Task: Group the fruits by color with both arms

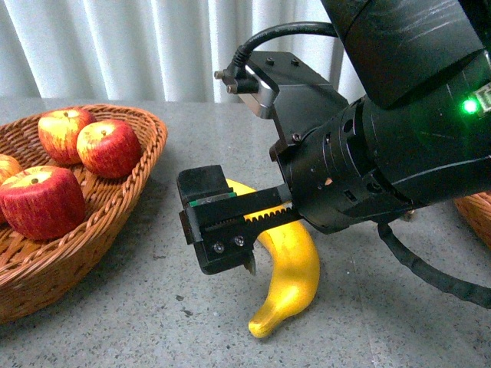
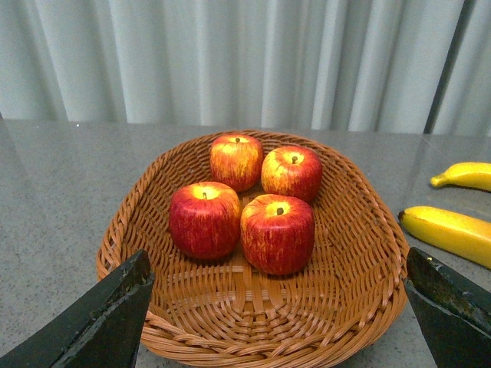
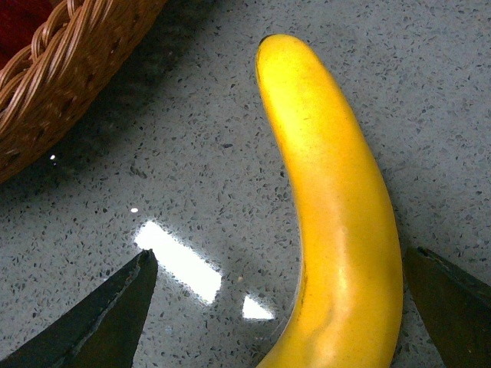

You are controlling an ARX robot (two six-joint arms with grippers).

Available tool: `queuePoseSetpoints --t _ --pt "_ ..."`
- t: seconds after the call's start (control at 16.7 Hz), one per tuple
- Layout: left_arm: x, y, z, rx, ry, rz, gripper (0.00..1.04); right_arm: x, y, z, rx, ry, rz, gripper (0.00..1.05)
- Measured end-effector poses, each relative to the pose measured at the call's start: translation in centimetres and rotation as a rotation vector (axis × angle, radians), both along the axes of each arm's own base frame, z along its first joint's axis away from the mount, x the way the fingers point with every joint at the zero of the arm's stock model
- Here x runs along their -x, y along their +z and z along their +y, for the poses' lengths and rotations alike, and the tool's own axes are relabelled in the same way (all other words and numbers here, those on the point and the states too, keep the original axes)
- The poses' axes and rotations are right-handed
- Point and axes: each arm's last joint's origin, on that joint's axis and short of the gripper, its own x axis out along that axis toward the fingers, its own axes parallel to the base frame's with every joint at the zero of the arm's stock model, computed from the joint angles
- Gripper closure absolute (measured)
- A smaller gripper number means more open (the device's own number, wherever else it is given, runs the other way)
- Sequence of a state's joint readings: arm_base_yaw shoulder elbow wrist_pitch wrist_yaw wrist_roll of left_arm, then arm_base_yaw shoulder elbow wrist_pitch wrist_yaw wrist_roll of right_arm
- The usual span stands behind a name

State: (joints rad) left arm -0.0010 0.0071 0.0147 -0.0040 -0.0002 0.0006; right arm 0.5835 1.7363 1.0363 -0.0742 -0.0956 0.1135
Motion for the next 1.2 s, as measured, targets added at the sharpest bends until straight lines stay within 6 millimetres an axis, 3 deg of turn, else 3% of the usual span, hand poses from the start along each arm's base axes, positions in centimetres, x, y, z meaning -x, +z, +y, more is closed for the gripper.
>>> queuePoseSetpoints --t 0.42,0.66,0.9,1.02,1.2 --pt "0.0 0.0 0.0 0.000 0.000 0.000 0.07 -1.1 -1.5 0.8 0.041 -0.027 -0.002 0.06" --pt "0.0 0.0 0.0 0.000 0.000 0.000 0.07 -1.1 -3.9 1.5 0.095 -0.019 -0.004 0.08" --pt "0.0 0.0 0.0 0.000 0.000 0.000 0.07 -1.4 -3.7 1.3 0.079 -0.027 -0.027 0.60" --pt "0.0 0.0 0.0 0.000 0.000 0.000 0.07 -2.1 -2.1 0.0 0.028 -0.056 -0.066 0.65" --pt "0.0 0.0 0.0 0.000 0.000 0.000 0.07 -4.5 3.1 -4.7 -0.113 -0.178 -0.193 0.65"
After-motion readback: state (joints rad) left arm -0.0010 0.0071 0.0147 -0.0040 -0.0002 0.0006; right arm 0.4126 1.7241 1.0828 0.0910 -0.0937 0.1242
